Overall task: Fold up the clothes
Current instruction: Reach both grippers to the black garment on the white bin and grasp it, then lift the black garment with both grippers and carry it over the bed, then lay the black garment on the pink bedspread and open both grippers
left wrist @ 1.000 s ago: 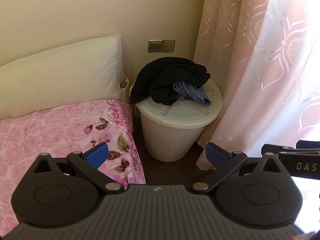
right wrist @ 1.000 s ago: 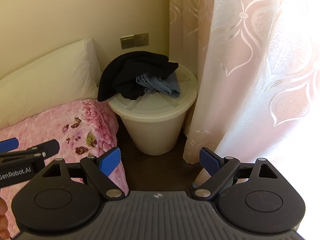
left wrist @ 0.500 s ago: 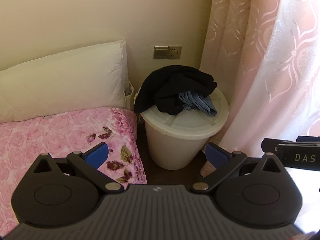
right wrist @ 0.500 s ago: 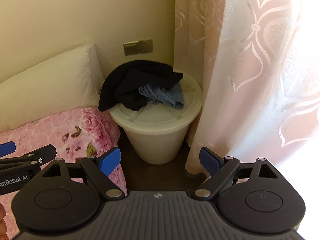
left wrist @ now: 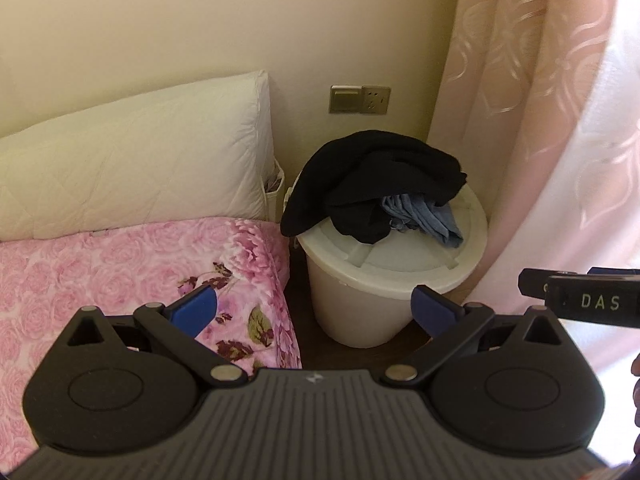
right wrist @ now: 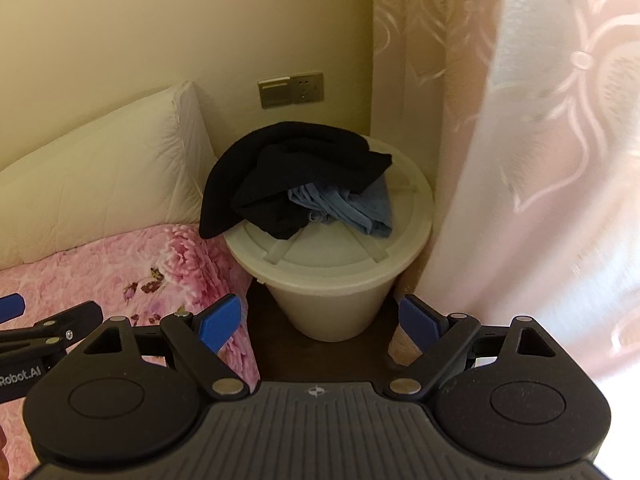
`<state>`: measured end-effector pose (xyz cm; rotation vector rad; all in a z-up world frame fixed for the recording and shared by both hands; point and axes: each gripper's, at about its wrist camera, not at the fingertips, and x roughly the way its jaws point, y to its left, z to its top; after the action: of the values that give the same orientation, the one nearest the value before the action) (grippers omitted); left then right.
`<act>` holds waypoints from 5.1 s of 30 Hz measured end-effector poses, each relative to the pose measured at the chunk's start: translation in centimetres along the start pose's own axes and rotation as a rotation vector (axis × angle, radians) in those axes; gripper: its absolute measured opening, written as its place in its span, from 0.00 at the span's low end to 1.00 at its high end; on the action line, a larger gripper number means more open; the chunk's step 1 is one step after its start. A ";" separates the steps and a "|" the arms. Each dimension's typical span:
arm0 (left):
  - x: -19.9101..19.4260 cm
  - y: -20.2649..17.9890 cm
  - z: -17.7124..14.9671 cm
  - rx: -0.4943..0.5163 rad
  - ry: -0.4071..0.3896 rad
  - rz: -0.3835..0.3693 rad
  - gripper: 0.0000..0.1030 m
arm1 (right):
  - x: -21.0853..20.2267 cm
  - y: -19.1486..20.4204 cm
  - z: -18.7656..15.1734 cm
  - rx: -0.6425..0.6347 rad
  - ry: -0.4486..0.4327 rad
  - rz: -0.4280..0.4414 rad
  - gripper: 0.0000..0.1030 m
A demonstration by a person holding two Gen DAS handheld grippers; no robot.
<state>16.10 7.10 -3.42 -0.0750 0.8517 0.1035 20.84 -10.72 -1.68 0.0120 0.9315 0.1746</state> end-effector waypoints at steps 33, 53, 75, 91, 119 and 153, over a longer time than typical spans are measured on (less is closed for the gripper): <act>30.6 -1.7 13.9 -0.008 0.174 -0.079 0.50 | 27.5 -5.2 18.4 -0.053 0.040 0.089 0.67; 40.2 -2.3 14.8 0.152 0.129 -0.109 0.27 | 33.5 -8.9 19.8 0.190 0.020 0.235 0.48; 28.9 3.3 18.7 -0.109 -0.080 -0.108 0.06 | 23.4 -4.8 30.1 0.213 -0.330 0.690 0.12; 3.8 12.8 8.2 -0.413 -0.407 0.078 0.06 | 6.1 9.5 30.8 -0.072 -0.454 1.247 0.11; -40.4 16.2 -40.0 -1.199 -0.170 0.979 0.13 | -16.1 37.1 -15.8 -1.072 0.588 1.412 0.57; -34.0 -12.9 -36.5 -1.387 0.025 1.128 0.43 | -14.8 15.1 -24.4 -1.483 0.500 1.228 0.71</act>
<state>-31.82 -11.67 -1.44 -0.8870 0.6141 1.7461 -9.45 0.27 -3.14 -0.8770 0.9745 2.0404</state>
